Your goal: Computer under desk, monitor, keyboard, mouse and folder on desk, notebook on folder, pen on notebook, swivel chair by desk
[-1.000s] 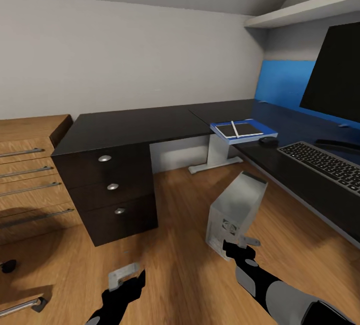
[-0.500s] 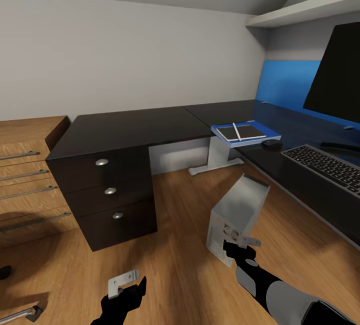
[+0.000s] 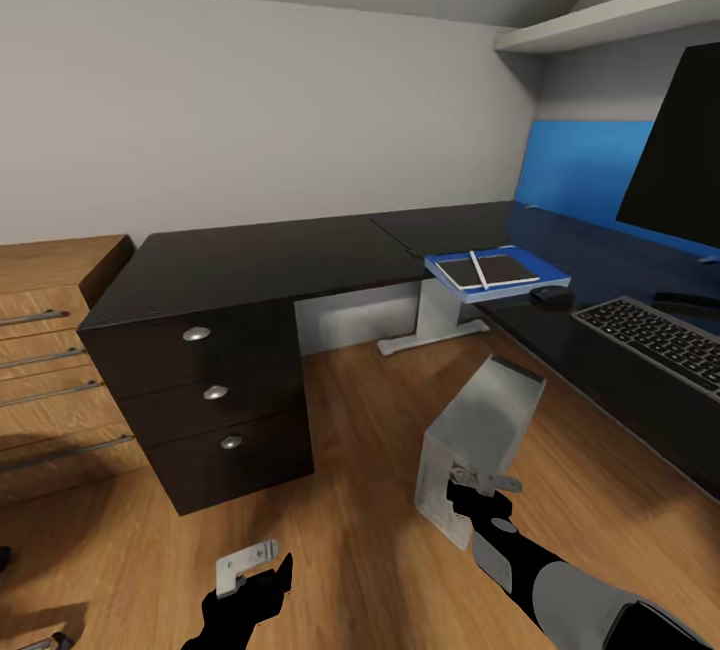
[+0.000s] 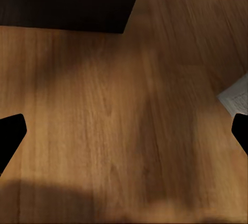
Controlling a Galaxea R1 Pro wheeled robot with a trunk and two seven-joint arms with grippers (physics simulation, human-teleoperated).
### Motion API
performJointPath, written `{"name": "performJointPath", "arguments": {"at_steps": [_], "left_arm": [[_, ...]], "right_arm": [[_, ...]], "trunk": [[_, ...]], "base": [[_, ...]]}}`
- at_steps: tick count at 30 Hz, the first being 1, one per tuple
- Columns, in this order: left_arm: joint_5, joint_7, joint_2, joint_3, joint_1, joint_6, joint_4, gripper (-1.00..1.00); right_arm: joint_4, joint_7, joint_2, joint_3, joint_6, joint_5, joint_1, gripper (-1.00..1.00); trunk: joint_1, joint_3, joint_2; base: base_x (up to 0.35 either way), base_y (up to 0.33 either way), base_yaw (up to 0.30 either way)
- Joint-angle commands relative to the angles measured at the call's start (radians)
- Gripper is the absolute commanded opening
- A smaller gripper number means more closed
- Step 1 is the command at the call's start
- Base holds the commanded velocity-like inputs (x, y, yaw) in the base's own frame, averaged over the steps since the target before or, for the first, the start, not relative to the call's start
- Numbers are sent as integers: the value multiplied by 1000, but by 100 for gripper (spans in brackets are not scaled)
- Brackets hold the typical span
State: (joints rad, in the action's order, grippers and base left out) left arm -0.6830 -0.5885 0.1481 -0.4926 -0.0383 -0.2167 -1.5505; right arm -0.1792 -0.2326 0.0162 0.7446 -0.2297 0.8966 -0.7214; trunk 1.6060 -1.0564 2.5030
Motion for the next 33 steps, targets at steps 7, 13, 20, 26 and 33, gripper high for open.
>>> {"name": "performJointPath", "arguments": {"at_steps": [7,13,20,26,33], "left_arm": [[-4,-7,1,-1,1,-3,-2,100],[-5,-7,1,-1,0,-3,-2,100],[-4,-7,1,-1,1,-3,-2,100],[-4,-7,1,-1,0,-3,-2,100],[-5,-7,1,-3,0,-3,-2,100]], "right_arm": [[-2,-5,1,7,-2,8,0,100],[-2,-5,3,7,-2,8,0,100],[-2,-5,8,7,-2,8,0,100],[-2,-5,8,7,-2,8,0,100],[-2,-5,8,7,-2,8,-1,100]], "trunk": [[0,-1,0],[0,-1,0],[0,-1,0],[0,-1,0],[0,-1,0]], "base": [[174,0,0],[183,0,0],[109,0,0],[99,0,0],[176,-49,0]]}}
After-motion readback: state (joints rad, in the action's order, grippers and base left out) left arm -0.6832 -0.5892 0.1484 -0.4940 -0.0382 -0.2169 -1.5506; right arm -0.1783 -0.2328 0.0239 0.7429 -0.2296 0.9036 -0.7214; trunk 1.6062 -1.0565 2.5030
